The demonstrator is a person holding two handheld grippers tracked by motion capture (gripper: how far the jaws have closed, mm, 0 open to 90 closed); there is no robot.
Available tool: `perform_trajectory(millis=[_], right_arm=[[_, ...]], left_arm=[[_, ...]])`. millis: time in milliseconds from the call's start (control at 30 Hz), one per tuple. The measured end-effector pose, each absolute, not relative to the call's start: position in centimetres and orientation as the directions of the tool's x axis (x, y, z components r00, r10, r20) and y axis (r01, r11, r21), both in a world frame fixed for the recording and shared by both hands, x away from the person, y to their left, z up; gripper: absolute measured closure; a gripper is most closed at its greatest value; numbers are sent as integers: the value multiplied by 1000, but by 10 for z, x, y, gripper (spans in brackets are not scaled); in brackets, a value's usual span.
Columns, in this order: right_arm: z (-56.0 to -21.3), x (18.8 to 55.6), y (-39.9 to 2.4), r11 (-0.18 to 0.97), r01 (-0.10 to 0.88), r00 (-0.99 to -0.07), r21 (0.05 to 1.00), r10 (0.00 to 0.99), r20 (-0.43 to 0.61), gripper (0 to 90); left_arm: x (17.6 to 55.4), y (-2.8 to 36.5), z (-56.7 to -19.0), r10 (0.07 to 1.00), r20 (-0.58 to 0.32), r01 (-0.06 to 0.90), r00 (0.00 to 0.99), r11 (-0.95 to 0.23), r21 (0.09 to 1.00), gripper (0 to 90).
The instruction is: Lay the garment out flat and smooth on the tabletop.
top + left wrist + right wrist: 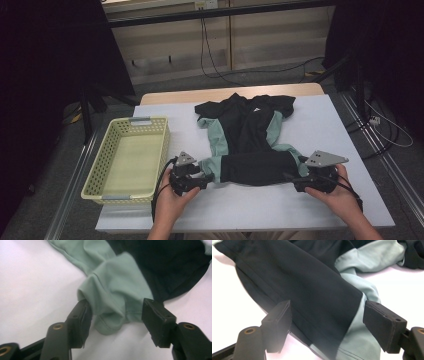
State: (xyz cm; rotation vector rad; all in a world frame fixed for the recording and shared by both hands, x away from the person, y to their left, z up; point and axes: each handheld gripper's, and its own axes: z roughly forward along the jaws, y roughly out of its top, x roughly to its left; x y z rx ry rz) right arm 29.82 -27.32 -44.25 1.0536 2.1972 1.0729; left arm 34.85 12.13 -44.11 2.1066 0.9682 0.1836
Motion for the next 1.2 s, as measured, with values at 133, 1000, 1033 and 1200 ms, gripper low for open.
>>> perform_trajectory(millis=[133,1000,1033,1200], right_arm=[[-444,301,-282,395,445,-565,804,820,-91,233],[-455,312,-312,341,550,-497,763,867,-29,454],[-456,313,-311,334,561,-501,757,865,-10,463],[-459,312,-304,329,591,-526,737,850,43,561]], left_arm=[[350,122,-443,693,-190,581,695,-387,716,607],[353,143,-406,716,-246,611,654,-307,730,827],[353,144,-406,719,-248,614,650,-304,728,828],[353,142,-405,714,-251,616,654,-309,725,830]])
